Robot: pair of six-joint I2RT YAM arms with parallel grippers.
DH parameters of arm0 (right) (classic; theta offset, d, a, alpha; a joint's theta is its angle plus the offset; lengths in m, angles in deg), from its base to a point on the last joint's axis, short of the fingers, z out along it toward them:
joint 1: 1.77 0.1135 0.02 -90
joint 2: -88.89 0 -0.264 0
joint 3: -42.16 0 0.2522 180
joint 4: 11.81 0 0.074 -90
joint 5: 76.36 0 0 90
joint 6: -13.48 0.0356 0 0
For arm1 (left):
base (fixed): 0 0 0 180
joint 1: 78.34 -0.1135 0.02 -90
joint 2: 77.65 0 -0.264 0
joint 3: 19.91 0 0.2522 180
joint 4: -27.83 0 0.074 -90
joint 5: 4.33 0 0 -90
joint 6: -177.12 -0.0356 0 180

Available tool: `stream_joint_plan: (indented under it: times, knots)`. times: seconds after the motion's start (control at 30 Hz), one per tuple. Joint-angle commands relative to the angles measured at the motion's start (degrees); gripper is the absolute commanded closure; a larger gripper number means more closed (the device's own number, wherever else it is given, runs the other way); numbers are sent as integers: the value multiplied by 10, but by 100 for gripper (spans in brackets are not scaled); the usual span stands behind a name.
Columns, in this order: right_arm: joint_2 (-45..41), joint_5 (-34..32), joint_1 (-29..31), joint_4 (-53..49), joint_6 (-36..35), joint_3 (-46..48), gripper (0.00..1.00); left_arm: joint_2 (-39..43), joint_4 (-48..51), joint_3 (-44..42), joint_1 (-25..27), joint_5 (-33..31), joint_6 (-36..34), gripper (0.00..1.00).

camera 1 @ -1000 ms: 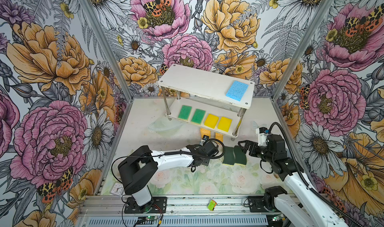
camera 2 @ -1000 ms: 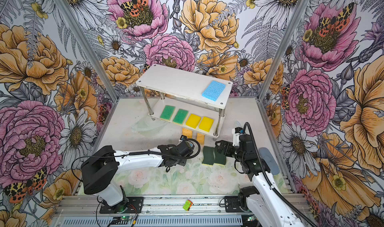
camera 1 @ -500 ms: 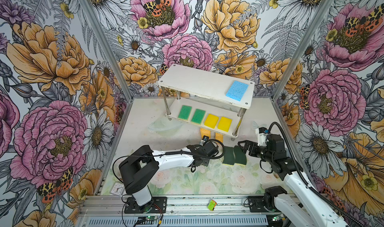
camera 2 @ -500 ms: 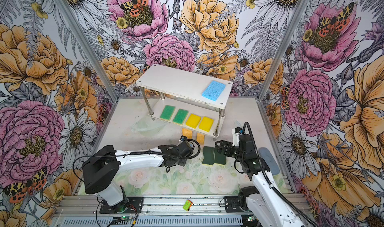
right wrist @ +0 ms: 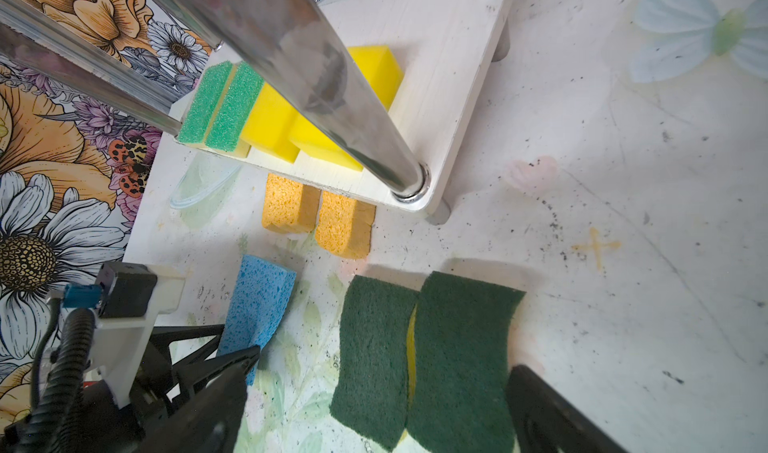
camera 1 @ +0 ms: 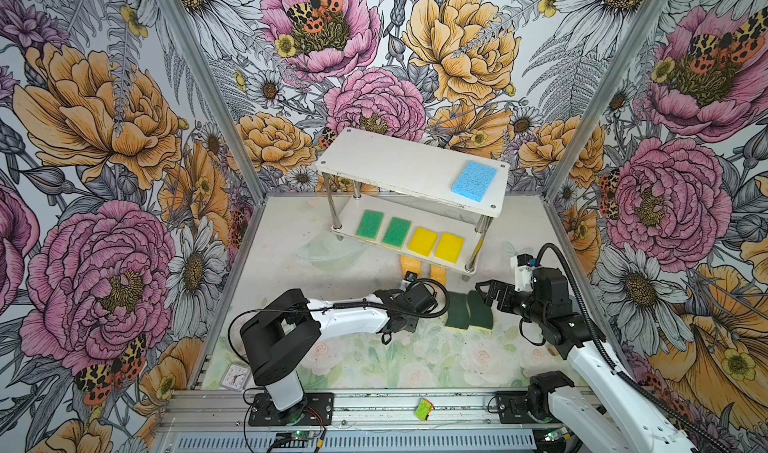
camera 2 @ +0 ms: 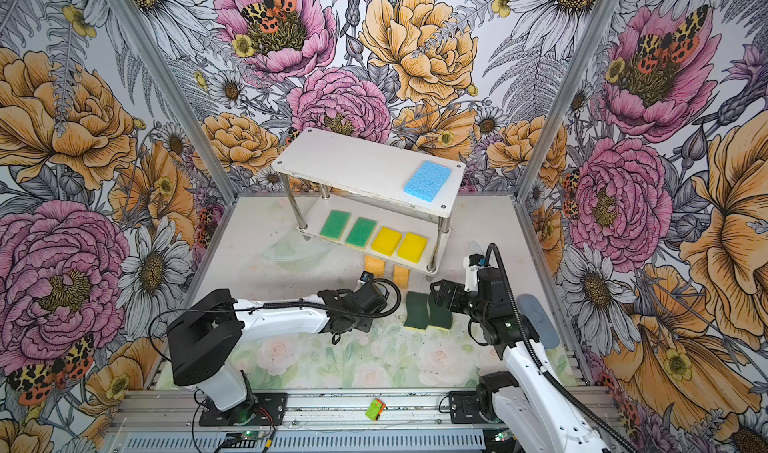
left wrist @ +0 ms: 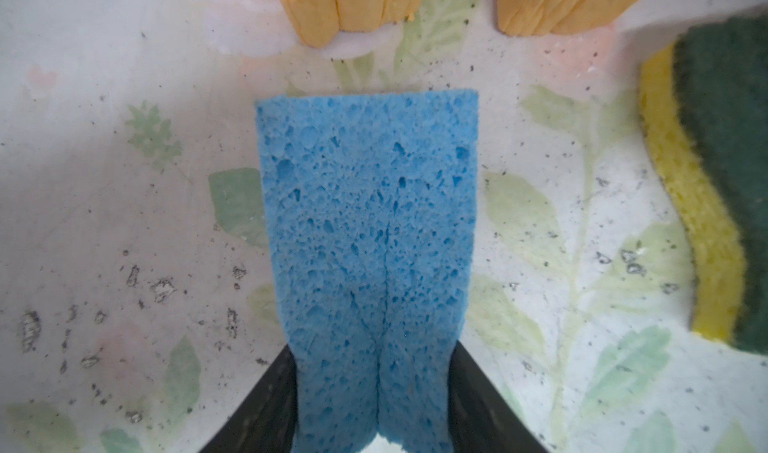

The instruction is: Place and organize the cleaning sponges onto the shelf

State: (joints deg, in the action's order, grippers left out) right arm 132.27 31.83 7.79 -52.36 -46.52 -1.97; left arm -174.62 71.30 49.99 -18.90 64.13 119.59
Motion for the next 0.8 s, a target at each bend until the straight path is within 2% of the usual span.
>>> stream_joint_plan:
  times: [0.0,0.6,0.77]
  knots:
    - [0,-8,3,5,-3,-8,0,-5,-12,-10,-5,-15,-6,44]
    - [-4,-11,3,5,0,-7,0,-11,-46,-47,-6,-11,12,35]
    - [-4,-9,3,5,1,-9,0,-18,-54,-55,-6,-10,16,29]
